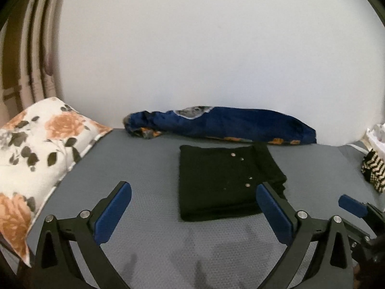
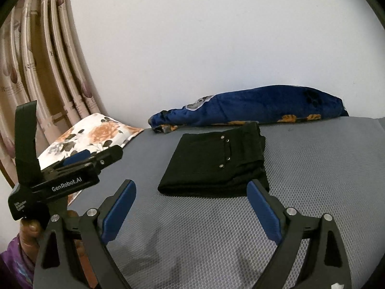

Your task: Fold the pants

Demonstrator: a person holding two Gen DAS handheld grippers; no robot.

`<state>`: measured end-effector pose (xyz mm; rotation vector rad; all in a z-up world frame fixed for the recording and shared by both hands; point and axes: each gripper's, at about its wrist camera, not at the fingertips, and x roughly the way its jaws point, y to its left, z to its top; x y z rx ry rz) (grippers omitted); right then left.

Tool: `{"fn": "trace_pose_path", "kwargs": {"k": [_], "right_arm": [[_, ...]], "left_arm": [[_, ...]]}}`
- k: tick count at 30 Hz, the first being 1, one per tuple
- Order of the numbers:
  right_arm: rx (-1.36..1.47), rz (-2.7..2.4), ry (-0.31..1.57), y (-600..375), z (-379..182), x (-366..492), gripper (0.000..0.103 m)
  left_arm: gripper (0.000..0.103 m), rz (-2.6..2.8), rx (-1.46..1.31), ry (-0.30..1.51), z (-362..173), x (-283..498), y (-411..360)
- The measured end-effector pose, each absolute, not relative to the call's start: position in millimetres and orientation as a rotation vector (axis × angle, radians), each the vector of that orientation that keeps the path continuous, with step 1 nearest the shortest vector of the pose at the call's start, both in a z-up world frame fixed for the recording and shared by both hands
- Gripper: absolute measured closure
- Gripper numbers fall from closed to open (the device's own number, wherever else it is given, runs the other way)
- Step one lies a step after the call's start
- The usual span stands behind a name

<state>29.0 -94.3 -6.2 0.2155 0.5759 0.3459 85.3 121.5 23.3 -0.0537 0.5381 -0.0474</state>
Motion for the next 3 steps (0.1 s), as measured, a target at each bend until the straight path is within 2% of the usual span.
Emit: {"fn": "trace_pose_path", "kwargs": {"k": [3], "right_arm": [[0.213,0.359,0.590,-90.2,-6.0,26.9,0.009]], "left_arm": [[0.000,-0.031,-0.073,0.547,25.1,81.9,131.5]]}}
